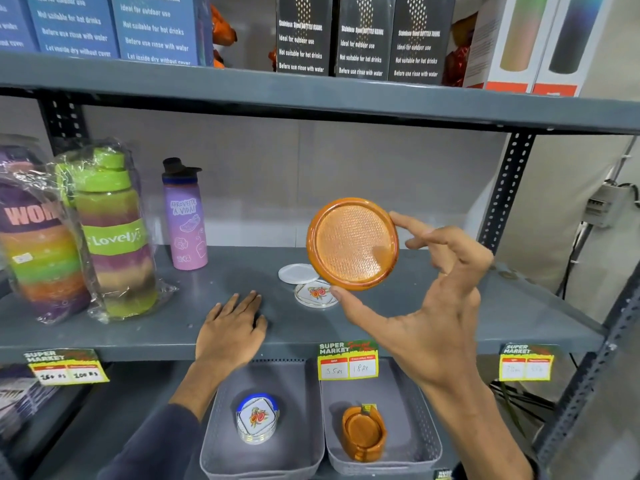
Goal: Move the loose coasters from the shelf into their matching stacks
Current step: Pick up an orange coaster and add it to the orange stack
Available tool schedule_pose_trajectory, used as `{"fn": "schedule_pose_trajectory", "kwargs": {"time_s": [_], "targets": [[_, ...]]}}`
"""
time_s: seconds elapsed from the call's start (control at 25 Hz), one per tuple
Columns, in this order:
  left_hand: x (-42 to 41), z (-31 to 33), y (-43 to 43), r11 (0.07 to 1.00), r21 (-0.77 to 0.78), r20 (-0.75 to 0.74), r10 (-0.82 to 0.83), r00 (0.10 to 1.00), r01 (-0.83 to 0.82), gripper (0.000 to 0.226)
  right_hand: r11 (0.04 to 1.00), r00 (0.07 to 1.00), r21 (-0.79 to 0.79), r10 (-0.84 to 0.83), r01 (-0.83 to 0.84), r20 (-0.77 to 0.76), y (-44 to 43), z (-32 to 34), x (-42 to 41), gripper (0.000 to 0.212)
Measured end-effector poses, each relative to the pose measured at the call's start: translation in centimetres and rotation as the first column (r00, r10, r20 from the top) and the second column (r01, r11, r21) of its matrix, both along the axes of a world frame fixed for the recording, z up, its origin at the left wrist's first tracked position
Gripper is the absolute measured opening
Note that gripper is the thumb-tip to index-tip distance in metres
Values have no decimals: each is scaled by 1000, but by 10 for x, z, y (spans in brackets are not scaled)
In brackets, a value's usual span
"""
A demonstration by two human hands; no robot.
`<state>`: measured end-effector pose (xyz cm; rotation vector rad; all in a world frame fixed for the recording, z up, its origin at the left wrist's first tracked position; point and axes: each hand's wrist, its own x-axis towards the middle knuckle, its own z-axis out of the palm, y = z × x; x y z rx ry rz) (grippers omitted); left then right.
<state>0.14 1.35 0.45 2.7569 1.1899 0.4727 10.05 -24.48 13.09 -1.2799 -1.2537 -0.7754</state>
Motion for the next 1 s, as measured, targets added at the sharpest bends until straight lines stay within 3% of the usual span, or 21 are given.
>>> {"fn": "schedule_pose_trajectory", "kwargs": {"time_s": [0.32,0.56,0.8,1.0], "targets": [[1,-1,3,1000,12,-13,8,1000,-7,55,907,965,-416,-48,-66,-258,-43,-78,10,85],[3,-7,5,999,31,-7,10,1000,-9,55,738,880,-665,-238,-111,-411,-61,-199,40,80],[3,-10,7,998,69,7,12,1000,-13,54,453,747,-881,-538,-134,-391,-9,-299,92,81],[3,-11,7,995,94,31,23,999,-26,53,323,672,-933,-657,-158,-341,25,-345,112,89]]}}
